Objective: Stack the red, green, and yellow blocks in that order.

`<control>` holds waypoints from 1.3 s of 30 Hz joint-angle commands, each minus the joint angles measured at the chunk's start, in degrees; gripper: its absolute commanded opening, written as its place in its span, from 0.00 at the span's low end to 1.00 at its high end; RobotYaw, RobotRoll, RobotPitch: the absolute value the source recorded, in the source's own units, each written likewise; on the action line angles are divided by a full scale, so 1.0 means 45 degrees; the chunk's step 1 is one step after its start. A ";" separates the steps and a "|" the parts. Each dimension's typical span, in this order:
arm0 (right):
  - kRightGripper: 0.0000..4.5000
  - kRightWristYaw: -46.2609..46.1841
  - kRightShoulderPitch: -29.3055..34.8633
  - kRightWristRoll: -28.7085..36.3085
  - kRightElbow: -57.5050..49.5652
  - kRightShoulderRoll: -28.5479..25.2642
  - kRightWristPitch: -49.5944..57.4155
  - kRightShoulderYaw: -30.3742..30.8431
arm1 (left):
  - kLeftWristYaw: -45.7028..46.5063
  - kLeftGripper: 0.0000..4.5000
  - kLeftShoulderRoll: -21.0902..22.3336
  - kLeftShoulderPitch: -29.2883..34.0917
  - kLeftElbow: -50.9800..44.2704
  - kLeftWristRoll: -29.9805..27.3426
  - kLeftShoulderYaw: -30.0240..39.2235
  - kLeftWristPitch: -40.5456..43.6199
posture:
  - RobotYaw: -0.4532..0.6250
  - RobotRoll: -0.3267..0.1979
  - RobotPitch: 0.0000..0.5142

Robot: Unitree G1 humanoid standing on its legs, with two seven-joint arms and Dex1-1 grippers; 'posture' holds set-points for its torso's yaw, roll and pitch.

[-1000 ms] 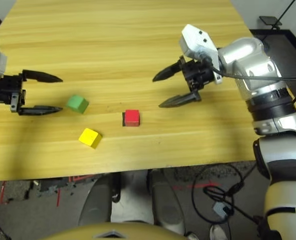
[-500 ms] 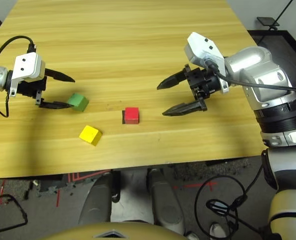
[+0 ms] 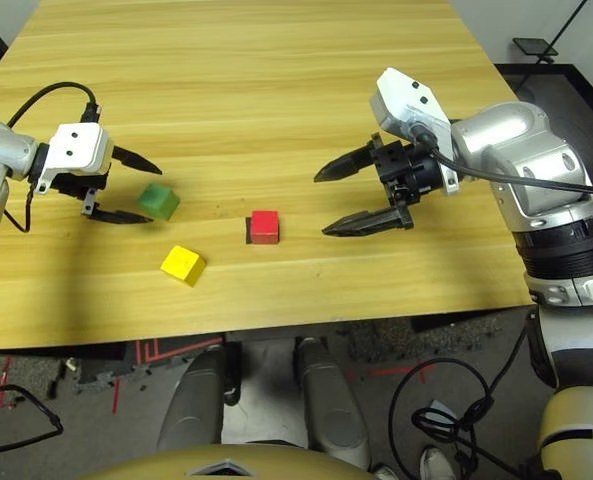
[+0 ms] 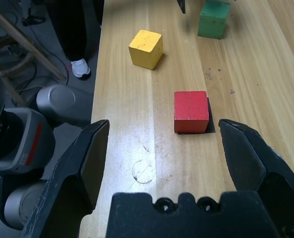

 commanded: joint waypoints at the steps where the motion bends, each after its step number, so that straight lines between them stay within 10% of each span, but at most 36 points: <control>1: 0.99 -0.0141 0.0144 0.0258 -0.0541 0.0148 0.0185 -0.0240 | 0.0539 1.00 -0.0258 -0.0447 0.0847 0.0605 -0.0244 -0.0522 | 0.34 0.37 0.38; 18: 0.99 -0.0527 0.0399 0.0464 -0.1012 0.0232 0.0517 -0.0492 | 0.0414 1.00 -0.0770 -0.0507 0.1954 0.1138 -0.0538 -0.0500 | 0.32 0.36 0.40; 25: 1.00 -0.0486 0.0381 0.0235 -0.0647 0.0225 0.0256 -0.0444 | 0.0614 0.47 -0.1058 -0.0239 0.1188 0.0399 0.0094 0.1472 | 0.33 0.36 0.39; 39: 1.00 -0.0139 0.1475 -0.0906 0.0699 -0.0344 -0.1264 -0.0261 | 0.0629 0.45 -0.0225 0.0209 -0.6773 -0.1344 0.0396 0.9433 | 0.38 0.41 0.39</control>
